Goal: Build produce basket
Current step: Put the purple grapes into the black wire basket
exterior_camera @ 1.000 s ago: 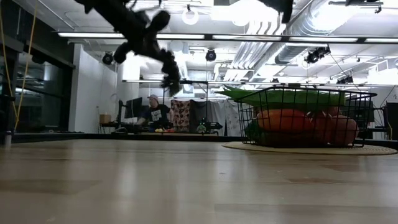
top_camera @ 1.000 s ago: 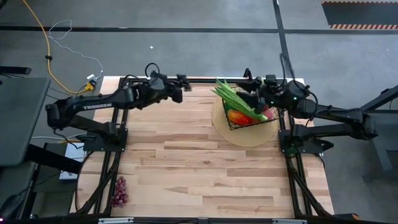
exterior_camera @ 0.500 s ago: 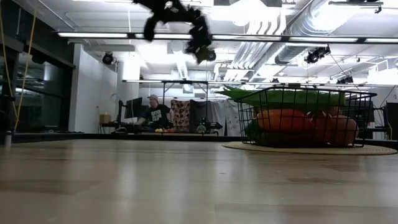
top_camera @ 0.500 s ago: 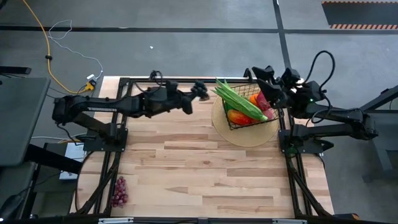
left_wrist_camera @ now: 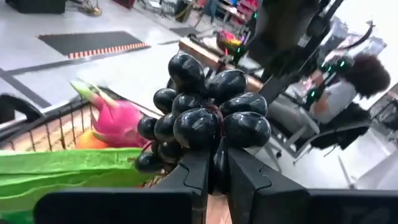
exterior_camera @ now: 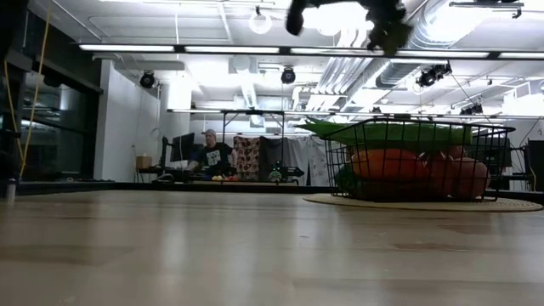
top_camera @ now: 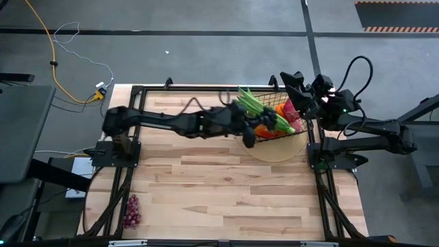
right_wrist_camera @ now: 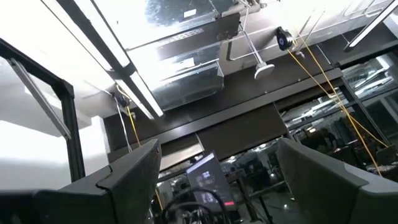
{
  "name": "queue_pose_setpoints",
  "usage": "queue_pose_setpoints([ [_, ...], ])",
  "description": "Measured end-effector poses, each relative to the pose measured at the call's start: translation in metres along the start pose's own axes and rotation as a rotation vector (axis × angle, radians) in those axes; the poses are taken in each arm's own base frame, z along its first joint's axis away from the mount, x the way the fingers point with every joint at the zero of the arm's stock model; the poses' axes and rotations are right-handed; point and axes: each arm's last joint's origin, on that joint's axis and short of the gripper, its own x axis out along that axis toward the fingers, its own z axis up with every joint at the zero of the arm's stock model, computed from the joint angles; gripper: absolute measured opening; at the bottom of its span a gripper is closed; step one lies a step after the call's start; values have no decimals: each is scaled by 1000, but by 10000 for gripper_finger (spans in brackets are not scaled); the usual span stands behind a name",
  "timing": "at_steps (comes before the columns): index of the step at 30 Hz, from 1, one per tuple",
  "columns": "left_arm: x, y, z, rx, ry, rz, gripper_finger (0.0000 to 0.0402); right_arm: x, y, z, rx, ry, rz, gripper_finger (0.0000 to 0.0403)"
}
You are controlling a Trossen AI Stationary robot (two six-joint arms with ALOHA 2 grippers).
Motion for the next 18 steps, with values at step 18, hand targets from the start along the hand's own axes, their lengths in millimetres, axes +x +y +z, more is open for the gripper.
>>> queue_pose_setpoints([
  [18, 38, 25, -51, 29, 242, 163, 115, 0, -3, -6, 21, 62, -27, 311],
])
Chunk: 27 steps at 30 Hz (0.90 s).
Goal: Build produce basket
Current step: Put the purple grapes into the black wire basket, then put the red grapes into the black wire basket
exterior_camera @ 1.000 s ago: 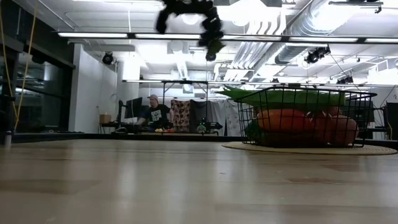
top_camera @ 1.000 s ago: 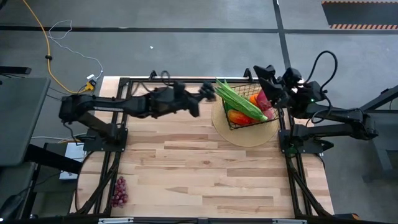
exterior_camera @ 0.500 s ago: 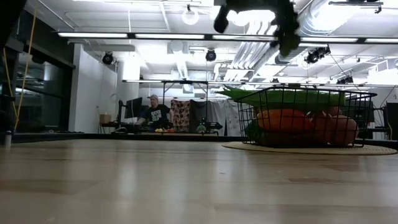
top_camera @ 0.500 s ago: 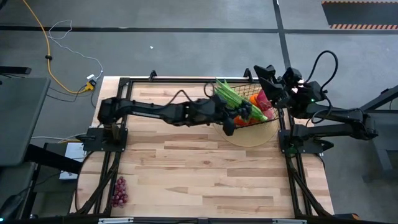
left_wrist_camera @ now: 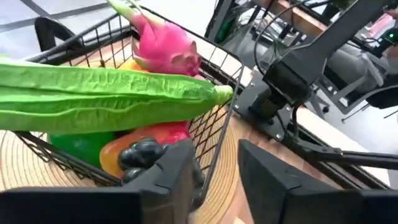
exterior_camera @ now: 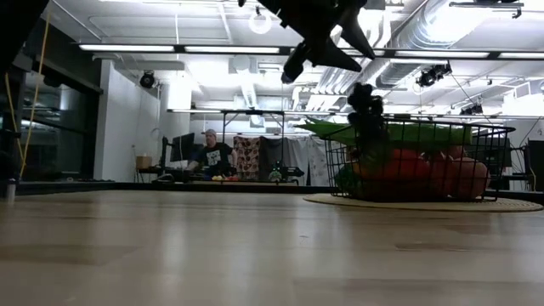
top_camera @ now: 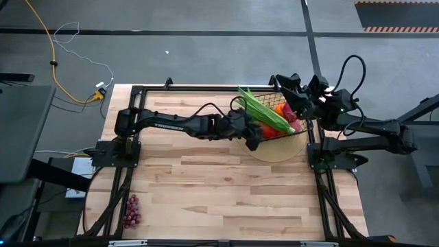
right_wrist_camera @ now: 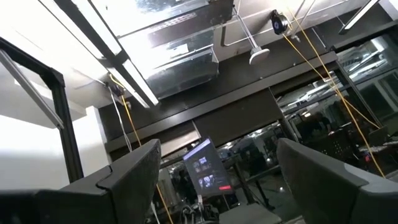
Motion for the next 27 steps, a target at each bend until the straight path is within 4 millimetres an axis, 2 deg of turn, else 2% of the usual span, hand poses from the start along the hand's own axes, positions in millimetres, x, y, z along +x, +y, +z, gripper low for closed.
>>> queue_pose_setpoints([
  [6, 4, 8, 3, 13, 29, -30, 189, 0, 0, 0, 0, 1, 0, 311],
  [8, 1, 13, 11, 24, 30, -54, 212, 0, 0, 0, 2, 1, -1, 311],
  [10, -10, 19, 30, 21, 21, -84, 232, 0, 0, 0, 6, 2, -1, 311],
  [16, -67, 40, 89, 51, -89, -112, 267, 0, 0, -1, 8, 15, 2, 311],
  [21, -139, 53, 125, 103, -249, -109, 271, 0, -1, -2, 9, 32, 9, 311],
  [24, -176, 53, 122, 156, -312, -150, 271, 0, -1, -3, 10, 44, 9, 311],
  [27, -197, 53, 100, 159, -351, -203, 271, 0, -1, -5, 11, 63, 12, 311],
])
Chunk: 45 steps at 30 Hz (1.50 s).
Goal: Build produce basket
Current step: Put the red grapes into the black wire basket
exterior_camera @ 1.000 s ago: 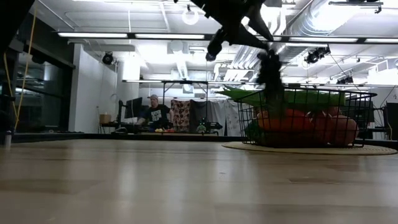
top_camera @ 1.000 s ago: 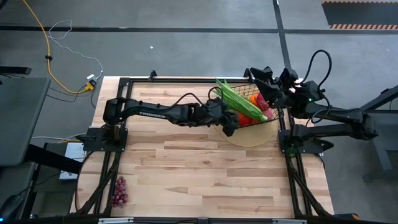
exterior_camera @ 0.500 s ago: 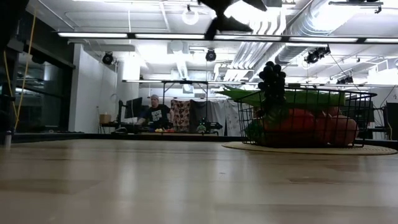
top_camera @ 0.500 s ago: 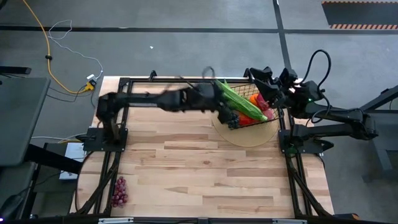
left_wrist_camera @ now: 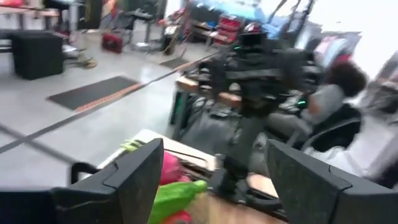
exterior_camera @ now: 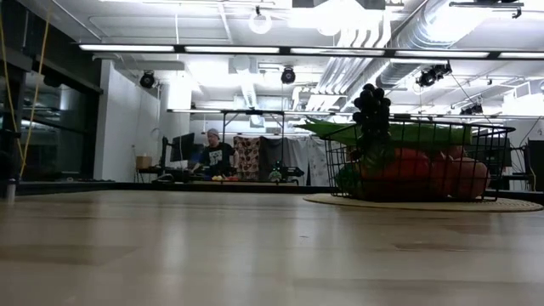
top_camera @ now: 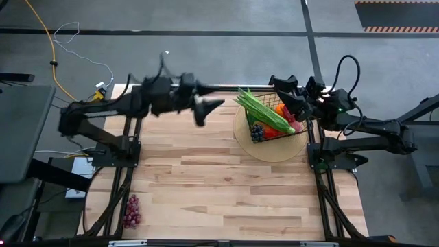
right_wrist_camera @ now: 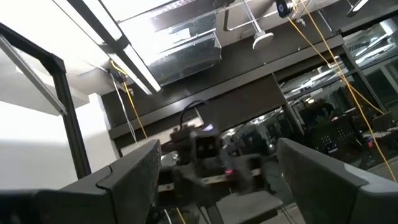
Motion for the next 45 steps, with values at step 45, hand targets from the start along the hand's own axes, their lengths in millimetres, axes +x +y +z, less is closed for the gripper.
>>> queue_pose_setpoints([
  [45, -100, -15, -61, -210, 337, -148, 283, -7, -1, -40, -97, 455, 124, 311],
])
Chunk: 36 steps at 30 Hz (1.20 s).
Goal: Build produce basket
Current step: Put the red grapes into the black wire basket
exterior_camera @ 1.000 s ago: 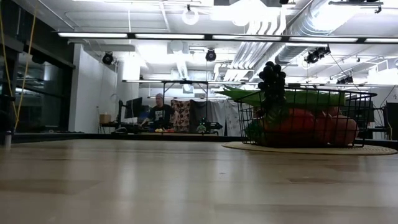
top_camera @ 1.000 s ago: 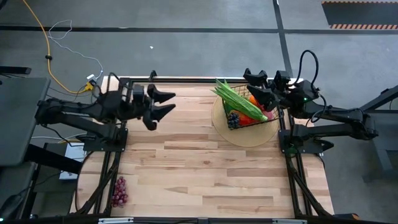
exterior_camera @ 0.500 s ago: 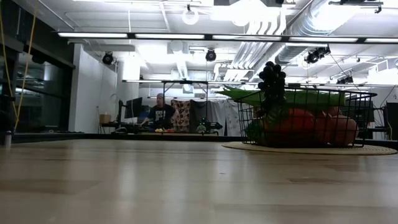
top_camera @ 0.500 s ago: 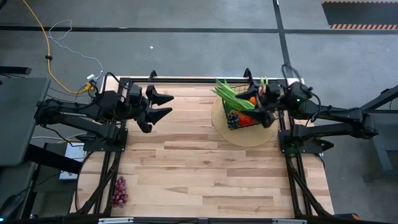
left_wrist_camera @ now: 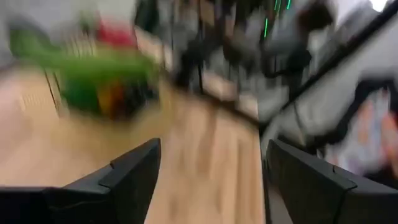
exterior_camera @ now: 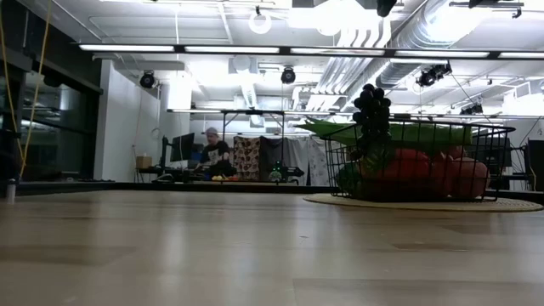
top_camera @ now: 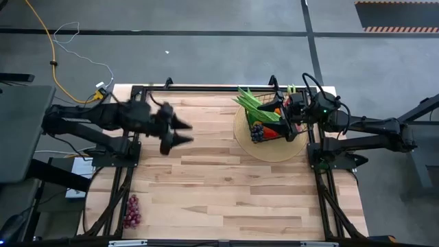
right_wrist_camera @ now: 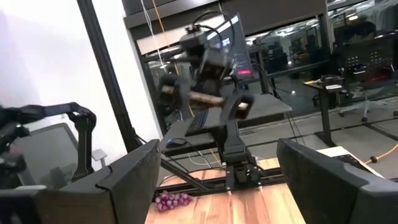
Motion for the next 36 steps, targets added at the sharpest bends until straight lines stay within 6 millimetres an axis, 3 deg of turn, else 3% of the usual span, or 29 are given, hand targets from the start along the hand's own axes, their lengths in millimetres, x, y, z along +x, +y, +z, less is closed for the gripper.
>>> queue_pose_setpoints([
  [3, 6, -11, -14, -44, 283, 24, 297, 0, 0, 0, 0, 1, 0, 311],
  [6, 17, -18, -45, -115, 600, 101, 313, 0, 0, 0, 1, 3, 0, 311],
  [12, 28, -26, -128, -222, 1093, 509, 328, 0, 0, -1, 5, 13, -3, 311],
  [17, 30, -42, -195, -335, 1324, 632, 326, 0, -1, -3, 11, 29, -7, 311],
  [20, 28, -54, -229, -405, 1400, 677, 326, 0, -1, -4, 18, 42, -11, 311],
  [25, 23, -68, -267, -474, 1406, 817, 325, 0, -2, -5, 20, 52, -15, 311],
  [31, 19, -71, -297, -439, 1439, 943, 325, 0, -2, -5, 22, 54, -15, 311],
  [36, 22, -72, -309, -421, 1443, 941, 325, 0, -2, -5, 48, 52, -19, 311],
])
